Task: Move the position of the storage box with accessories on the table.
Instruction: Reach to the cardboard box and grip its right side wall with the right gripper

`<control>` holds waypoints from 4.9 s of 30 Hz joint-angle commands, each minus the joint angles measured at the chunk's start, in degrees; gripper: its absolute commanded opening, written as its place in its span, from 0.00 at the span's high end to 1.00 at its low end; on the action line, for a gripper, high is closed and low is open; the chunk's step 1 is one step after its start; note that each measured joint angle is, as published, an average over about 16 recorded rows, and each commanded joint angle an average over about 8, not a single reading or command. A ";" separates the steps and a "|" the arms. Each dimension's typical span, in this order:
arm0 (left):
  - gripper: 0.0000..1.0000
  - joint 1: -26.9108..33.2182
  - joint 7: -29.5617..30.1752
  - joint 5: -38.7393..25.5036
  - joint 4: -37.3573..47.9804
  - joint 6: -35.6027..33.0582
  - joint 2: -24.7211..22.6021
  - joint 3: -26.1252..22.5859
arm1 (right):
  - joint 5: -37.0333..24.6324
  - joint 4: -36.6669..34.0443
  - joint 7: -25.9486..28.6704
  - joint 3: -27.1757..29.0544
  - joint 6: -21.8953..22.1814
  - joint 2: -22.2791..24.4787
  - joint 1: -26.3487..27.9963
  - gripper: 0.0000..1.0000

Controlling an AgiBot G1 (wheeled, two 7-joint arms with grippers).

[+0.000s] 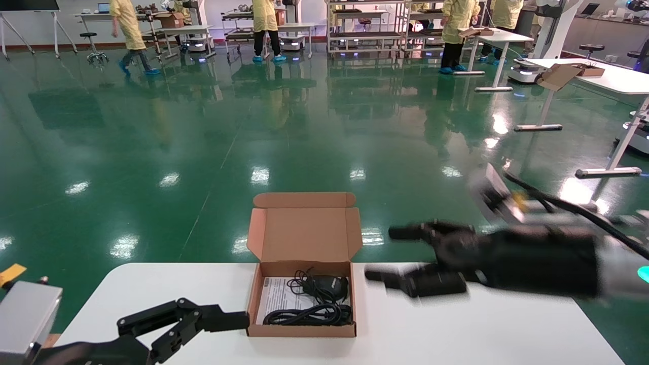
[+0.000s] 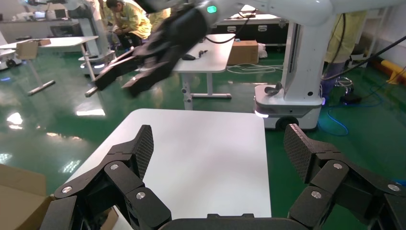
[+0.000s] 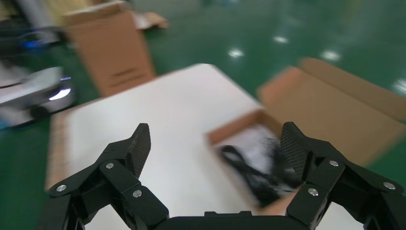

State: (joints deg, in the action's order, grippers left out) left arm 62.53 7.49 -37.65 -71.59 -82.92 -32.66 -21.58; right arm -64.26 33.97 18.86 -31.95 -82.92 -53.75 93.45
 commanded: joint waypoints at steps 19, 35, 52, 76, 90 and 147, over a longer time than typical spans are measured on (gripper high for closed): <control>0.00 -0.01 0.00 0.01 0.02 0.01 0.01 0.00 | -6.28 -24.50 -3.62 -2.75 9.03 -12.16 9.67 0.00; 0.00 -0.01 -0.01 0.01 0.03 0.02 0.01 0.00 | -4.72 -34.97 11.86 -1.54 17.51 -14.12 11.57 0.00; 0.00 -0.01 -0.01 0.01 0.03 0.02 0.01 -0.01 | -14.86 -39.16 24.05 -8.25 26.35 -23.44 12.75 0.00; 0.00 -0.01 -0.01 0.01 0.03 0.02 0.01 -0.01 | -22.32 -22.91 39.82 -15.90 35.01 -24.30 2.60 0.00; 0.00 -0.01 -0.01 0.01 0.03 0.02 0.01 -0.01 | -21.10 -18.71 43.55 -20.22 40.66 -24.51 -1.39 0.00; 0.00 -0.01 -0.02 0.02 0.03 0.02 0.01 -0.02 | -7.90 -15.88 40.09 -32.41 51.61 -24.30 -5.66 1.00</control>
State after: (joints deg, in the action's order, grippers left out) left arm 62.52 7.47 -37.63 -71.56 -82.90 -32.65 -21.61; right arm -72.23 18.06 59.03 -64.41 -31.28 -78.05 87.81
